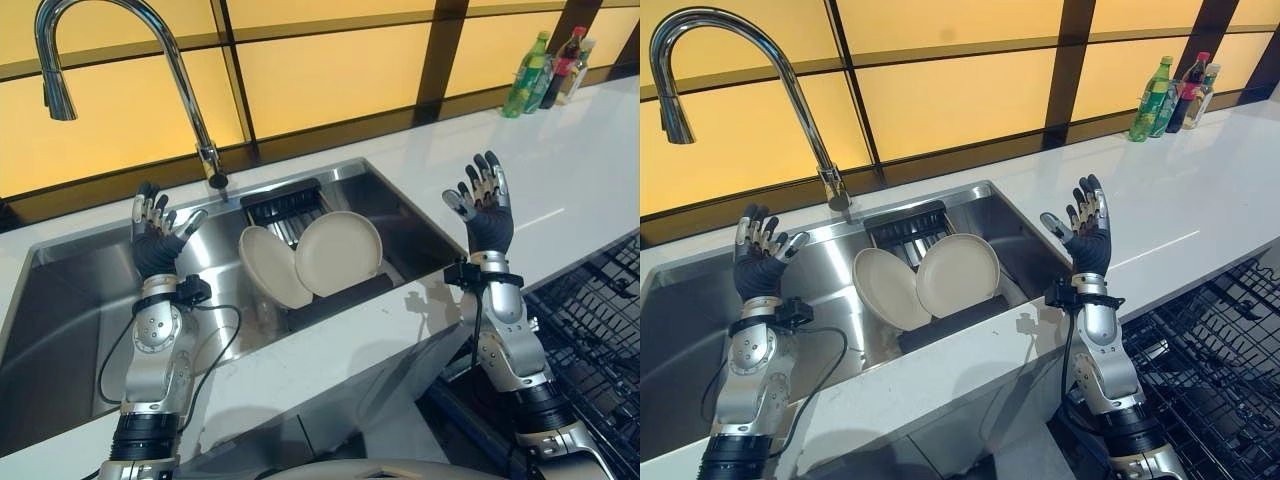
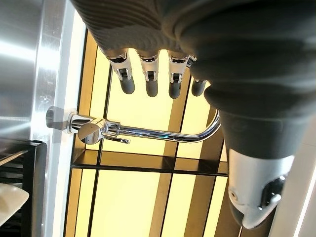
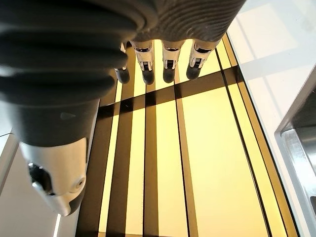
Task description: Pick up plates and place into dishwasher.
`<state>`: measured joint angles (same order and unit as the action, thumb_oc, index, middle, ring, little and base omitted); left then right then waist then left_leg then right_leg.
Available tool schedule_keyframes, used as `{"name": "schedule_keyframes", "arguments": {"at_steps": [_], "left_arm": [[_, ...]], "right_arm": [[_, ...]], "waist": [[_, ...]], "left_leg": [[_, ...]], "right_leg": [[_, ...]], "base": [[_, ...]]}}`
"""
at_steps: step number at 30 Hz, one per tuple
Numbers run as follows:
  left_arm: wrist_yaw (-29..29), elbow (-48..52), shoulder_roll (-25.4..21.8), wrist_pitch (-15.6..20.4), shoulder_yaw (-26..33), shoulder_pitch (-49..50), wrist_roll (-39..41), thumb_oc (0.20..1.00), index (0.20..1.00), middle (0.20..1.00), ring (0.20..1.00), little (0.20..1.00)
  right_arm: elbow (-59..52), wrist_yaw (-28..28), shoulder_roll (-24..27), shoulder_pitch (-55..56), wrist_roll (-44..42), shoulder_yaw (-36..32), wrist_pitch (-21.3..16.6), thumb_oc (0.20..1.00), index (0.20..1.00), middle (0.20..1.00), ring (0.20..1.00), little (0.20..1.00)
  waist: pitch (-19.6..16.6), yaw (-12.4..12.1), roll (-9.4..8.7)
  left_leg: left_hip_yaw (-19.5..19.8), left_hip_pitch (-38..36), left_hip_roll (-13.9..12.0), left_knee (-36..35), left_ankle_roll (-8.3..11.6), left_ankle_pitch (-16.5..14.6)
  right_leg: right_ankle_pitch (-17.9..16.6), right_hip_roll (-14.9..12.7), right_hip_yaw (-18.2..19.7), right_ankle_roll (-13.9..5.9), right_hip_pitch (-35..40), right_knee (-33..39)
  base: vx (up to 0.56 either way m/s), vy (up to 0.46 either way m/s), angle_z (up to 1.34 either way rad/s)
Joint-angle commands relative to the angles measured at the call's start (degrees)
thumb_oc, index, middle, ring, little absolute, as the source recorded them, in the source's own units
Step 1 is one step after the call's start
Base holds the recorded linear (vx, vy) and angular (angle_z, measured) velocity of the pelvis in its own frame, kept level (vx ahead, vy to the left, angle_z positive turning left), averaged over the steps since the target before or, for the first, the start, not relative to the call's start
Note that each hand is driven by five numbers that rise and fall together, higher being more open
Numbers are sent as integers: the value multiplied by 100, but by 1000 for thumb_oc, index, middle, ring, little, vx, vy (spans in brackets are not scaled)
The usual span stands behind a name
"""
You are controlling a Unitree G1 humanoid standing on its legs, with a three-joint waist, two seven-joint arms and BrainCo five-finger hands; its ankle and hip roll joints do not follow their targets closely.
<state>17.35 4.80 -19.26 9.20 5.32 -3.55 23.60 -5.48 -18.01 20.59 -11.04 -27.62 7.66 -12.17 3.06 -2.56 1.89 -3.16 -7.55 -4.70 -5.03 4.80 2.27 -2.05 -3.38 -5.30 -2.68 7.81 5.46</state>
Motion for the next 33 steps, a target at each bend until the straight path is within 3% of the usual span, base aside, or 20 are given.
{"name": "schedule_keyframes", "arguments": {"at_steps": [1, 6, 13, 18, 21, 27, 33], "left_arm": [[-231, 111, -506, 228, -141, -158, 44, 1000, 1000, 1000, 1000, 1000], [-321, 141, -610, 286, -96, -121, -174, 1000, 1000, 1000, 1000, 1000], [-405, 38, -878, 85, -61, -214, -799, 1000, 1000, 1000, 1000, 1000], [-131, -568, -1447, 187, 79, -459, -1665, 1000, 1000, 1000, 1000, 1000], [-220, -801, -2029, 218, 133, -519, -2616, 1000, 1000, 1000, 1000, 1000], [-311, -1175, -2996, 340, 32, -554, -3660, 1000, 1000, 1000, 1000, 1000], [-166, -1341, -3543, 521, -156, -628, -4600, 1000, 1000, 1000, 1000, 1000]], "right_arm": [[-315, 137, 3, -51, 80, -32, -251, 1000, 1000, 1000, 1000, 1000], [-353, 175, 44, 1, 34, -79, -224, 1000, 1000, 1000, 1000, 1000], [-339, 135, 96, -3, -28, -46, -207, 1000, 1000, 1000, 1000, 1000], [-217, 137, 181, -107, -94, 33, -154, 1000, 1000, 1000, 1000, 1000], [-243, 139, 283, -92, -147, 19, -96, 1000, 1000, 1000, 1000, 1000], [-299, 221, 548, -5, -350, -48, -44, 1000, 1000, 1000, 1000, 1000], [-259, 285, 665, 61, -422, -59, -2, 1000, 1000, 1000, 1000, 1000]], "waist": [[-245, -51, -194], [-257, -53, -193], [-257, -14, -162], [-313, 48, -108], [-345, 76, -65], [-344, 145, 26], [-311, 204, 83]], "left_leg": [[37, 223, 172, 65, -112, -138], [46, 167, 171, 44, -111, -196], [24, 150, 176, 23, -114, -192], [-16, 132, 189, 6, -115, -186], [-44, 155, 197, 3, -120, -179], [-106, 206, 221, 3, -140, -176], [-135, 220, 262, 3, -161, -202]], "right_leg": [[33, -354, -313, -277, -100, -64], [86, -342, -312, -287, -57, -59], [77, -334, -267, -290, -62, -46], [72, -356, -239, -301, -77, -46], [60, -376, -220, -325, -110, -46], [43, -411, -189, -367, -183, -46], [33, -446, -149, -400, -218, -46]], "base": [[0, 0, 0], [0, 0, 0], [0, 0, 0], [44, 36, -1], [45, 43, -1], [36, 58, -1], [51, 58, -4]]}}
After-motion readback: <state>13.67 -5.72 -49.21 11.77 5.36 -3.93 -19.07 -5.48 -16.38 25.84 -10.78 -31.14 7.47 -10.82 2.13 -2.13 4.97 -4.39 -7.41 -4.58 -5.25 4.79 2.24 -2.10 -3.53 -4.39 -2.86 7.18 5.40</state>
